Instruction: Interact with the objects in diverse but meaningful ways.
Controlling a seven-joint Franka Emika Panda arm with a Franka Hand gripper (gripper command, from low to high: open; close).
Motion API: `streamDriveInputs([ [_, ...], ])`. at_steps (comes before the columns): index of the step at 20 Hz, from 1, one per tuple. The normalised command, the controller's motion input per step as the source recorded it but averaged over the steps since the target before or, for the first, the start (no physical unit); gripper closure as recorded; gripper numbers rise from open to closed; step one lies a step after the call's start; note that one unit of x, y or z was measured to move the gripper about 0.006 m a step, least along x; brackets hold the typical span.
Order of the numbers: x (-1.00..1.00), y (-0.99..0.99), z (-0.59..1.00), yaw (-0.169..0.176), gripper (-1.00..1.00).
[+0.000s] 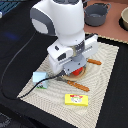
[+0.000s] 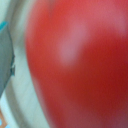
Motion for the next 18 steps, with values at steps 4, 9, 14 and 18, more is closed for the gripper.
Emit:
streamDriveInputs([
  [4, 0.0, 0.38, 1.0, -0.012, -1.0],
  [9, -0.08, 0.37, 0.93, 0.0, -1.0],
  [14, -0.11, 0.71, 0.7, 0.073, -1.0],
  [18, -0.14, 0.7, 0.34, 0.114, -1.0],
])
